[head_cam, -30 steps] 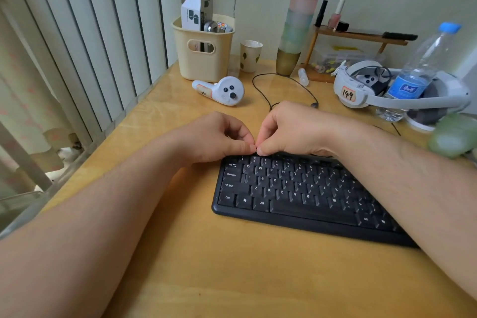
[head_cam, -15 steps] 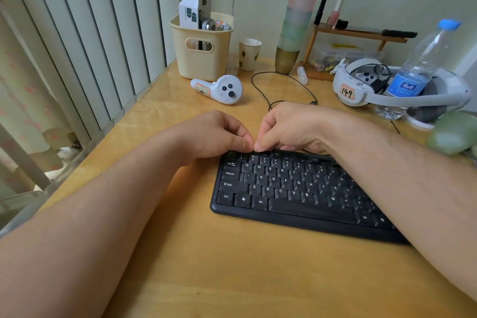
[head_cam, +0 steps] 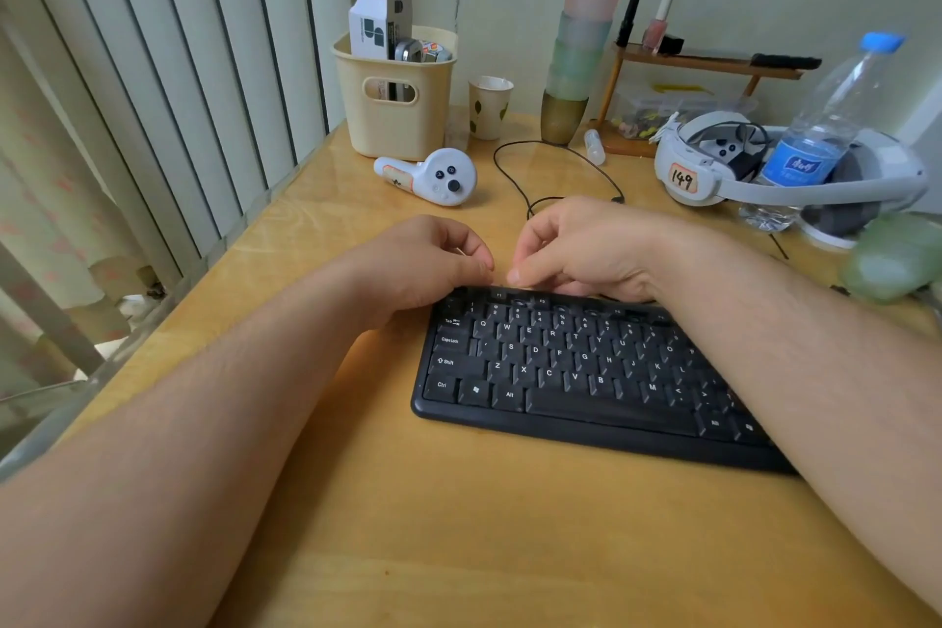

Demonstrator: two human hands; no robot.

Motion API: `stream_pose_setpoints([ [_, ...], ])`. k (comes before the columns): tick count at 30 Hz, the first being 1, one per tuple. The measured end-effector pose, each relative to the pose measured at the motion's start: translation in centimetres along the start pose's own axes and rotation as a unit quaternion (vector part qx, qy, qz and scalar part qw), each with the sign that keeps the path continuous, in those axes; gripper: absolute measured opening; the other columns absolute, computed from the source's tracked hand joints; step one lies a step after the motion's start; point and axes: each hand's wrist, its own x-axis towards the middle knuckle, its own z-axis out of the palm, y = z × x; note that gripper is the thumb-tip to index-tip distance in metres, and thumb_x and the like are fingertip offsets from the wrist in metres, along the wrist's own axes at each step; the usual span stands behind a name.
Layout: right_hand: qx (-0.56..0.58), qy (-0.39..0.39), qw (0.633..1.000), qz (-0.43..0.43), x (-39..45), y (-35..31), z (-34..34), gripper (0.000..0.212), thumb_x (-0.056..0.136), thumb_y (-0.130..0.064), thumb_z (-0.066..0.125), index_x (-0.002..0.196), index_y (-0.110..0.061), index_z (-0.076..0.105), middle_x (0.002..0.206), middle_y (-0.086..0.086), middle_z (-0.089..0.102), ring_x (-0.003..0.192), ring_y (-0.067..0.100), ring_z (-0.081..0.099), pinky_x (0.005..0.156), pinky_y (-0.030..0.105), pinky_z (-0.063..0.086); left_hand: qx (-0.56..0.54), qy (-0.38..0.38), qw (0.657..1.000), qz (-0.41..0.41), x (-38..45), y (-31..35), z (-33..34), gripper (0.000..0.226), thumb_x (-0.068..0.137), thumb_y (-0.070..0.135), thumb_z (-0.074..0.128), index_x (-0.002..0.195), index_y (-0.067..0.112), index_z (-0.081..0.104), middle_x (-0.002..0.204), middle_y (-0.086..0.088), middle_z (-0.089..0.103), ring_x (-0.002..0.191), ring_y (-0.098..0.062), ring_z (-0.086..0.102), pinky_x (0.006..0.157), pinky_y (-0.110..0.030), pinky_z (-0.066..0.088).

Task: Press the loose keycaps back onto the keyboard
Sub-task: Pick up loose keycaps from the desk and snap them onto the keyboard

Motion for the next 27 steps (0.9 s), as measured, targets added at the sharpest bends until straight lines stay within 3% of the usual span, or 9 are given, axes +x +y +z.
stream_pose_setpoints([
  [3, 0.013, 0.038, 0.999, -0.016, -1.0, 0.6, -1.6, 0.009, 0.087, -0.009, 0.080, 0.089, -0.011, 0.071, 0.089, 0.010, 0.073, 0.080, 0.019, 0.073, 0.088, 0.039, 0.061, 0.007, 0.005, 1.000, -0.002, -0.1, 0.1, 0.1, 0.006, 0.088, 0.030, 0.078, 0.089, 0.024, 0.077, 0.095, -0.007, 0.077, 0.089, -0.021, 0.070, 0.100, -0.052, 0.056],
  [8, -0.030, 0.187, 0.982, -0.022, -2.8, 2.9, -5.7, 0.012, 0.086, -0.015, 0.082, 0.091, -0.012, 0.072, 0.085, 0.004, 0.073, 0.070, 0.016, 0.064, 0.065, 0.030, 0.052, 0.018, -0.002, 1.000, -0.001, -0.1, 0.2, 0.1, 0.009, 0.084, 0.030, 0.083, 0.089, 0.025, 0.077, 0.091, -0.003, 0.077, 0.086, -0.017, 0.069, 0.092, -0.040, 0.058],
  [13, -0.037, 0.281, 0.959, -0.008, -3.5, 6.8, -9.2, 0.006, 0.088, -0.015, 0.079, 0.090, -0.018, 0.074, 0.093, 0.006, 0.074, 0.077, 0.018, 0.063, 0.070, 0.034, 0.053, 0.038, -0.001, 0.999, 0.008, -0.1, 0.3, 0.4, 0.010, 0.084, 0.025, 0.084, 0.087, 0.028, 0.075, 0.079, 0.009, 0.072, 0.074, -0.009, 0.066, 0.074, -0.030, 0.053],
  [15, -0.069, 0.284, 0.956, -0.006, -3.5, 8.1, -9.6, 0.007, 0.090, -0.016, 0.078, 0.090, -0.023, 0.076, 0.095, 0.001, 0.073, 0.083, 0.016, 0.064, 0.081, 0.039, 0.055, 0.034, 0.009, 0.999, 0.004, -0.1, 0.2, 0.6, 0.008, 0.085, 0.026, 0.083, 0.087, 0.027, 0.076, 0.080, 0.006, 0.073, 0.076, -0.011, 0.067, 0.079, -0.035, 0.056],
  [17, -0.128, 0.279, 0.952, -0.006, -3.5, 8.9, -9.6, 0.009, 0.093, -0.019, 0.075, 0.096, -0.028, 0.076, 0.099, -0.006, 0.071, 0.088, 0.010, 0.061, 0.084, 0.036, 0.049, 0.019, 0.027, 0.999, 0.004, -0.2, 0.3, 0.9, 0.011, 0.086, 0.031, 0.082, 0.089, 0.023, 0.075, 0.082, 0.002, 0.074, 0.079, -0.015, 0.067, 0.088, -0.040, 0.056],
  [20, -0.232, 0.259, 0.937, -0.011, -3.1, 9.4, -9.5, 0.019, 0.095, -0.025, 0.072, 0.113, -0.031, 0.076, 0.114, -0.008, 0.071, 0.097, 0.010, 0.059, 0.087, 0.029, 0.043, -0.015, 0.051, 0.998, -0.021, -0.3, 1.2, 1.1, 0.024, 0.086, 0.045, 0.079, 0.086, 0.021, 0.075, 0.080, 0.003, 0.074, 0.082, -0.018, 0.067, 0.079, -0.036, 0.053],
  [22, -0.286, 0.228, 0.930, -0.015, -2.7, 9.4, -9.4, 0.025, 0.096, -0.026, 0.071, 0.120, -0.032, 0.074, 0.120, -0.008, 0.070, 0.100, 0.011, 0.058, 0.088, 0.029, 0.043, 0.012, 0.037, 0.998, -0.057, -0.2, 2.3, 1.1, 0.030, 0.089, 0.052, 0.074, 0.092, 0.022, 0.077, 0.092, 0.000, 0.076, 0.091, -0.017, 0.066, 0.077, -0.031, 0.046],
  [24, -0.313, 0.207, 0.927, -0.013, -2.5, 9.3, -9.1, 0.025, 0.097, -0.027, 0.071, 0.121, -0.033, 0.074, 0.120, -0.008, 0.070, 0.098, 0.010, 0.057, 0.087, 0.028, 0.043, 0.044, 0.023, 0.995, -0.082, 0.1, 3.3, 1.1, 0.032, 0.089, 0.053, 0.073, 0.098, 0.022, 0.078, 0.100, -0.002, 0.076, 0.099, -0.016, 0.065, 0.087, -0.032, 0.045],
  [27, -0.327, 0.202, 0.923, -0.024, -2.1, 9.3, -8.9, 0.021, 0.096, -0.028, 0.071, 0.117, -0.032, 0.076, 0.119, -0.008, 0.071, 0.097, 0.011, 0.057, 0.088, 0.028, 0.044, 0.078, 0.032, 0.995, -0.047, 0.5, 4.4, 2.0, 0.025, 0.089, 0.050, 0.076, 0.097, 0.027, 0.075, 0.101, 0.003, 0.074, 0.102, -0.014, 0.065, 0.092, -0.035, 0.047],
])
